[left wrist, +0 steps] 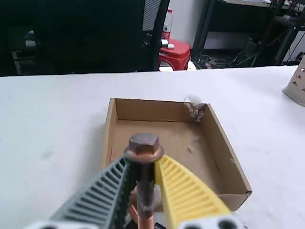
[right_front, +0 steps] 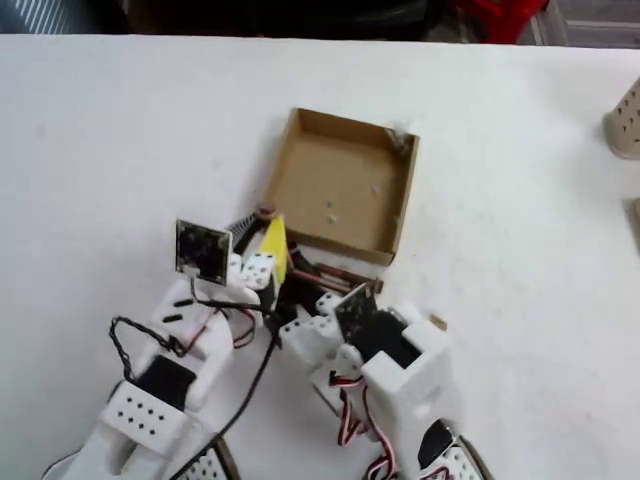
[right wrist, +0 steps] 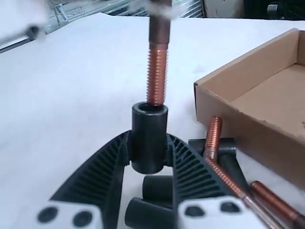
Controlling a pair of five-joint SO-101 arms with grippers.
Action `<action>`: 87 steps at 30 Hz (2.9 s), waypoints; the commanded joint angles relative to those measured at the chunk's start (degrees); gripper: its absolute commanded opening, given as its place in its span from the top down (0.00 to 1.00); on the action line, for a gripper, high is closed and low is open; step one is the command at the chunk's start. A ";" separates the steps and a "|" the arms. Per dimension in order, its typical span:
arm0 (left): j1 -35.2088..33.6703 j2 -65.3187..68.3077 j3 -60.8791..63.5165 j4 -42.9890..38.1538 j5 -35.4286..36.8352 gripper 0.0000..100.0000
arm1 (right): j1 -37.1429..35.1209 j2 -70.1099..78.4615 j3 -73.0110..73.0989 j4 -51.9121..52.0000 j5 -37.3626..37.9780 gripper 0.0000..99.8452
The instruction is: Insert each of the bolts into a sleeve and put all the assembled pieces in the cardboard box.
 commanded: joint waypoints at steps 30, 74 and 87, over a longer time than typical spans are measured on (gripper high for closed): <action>0.92 -1.80 -0.53 0.88 5.71 0.98 | 0.13 -0.13 -0.35 -1.10 0.26 0.98; 5.58 -26.86 4.48 37.27 5.36 0.98 | 0.22 -0.13 -0.35 -1.10 0.26 0.98; 5.05 -27.12 8.35 37.80 5.45 0.65 | 0.75 -0.13 -0.35 -1.10 0.26 0.98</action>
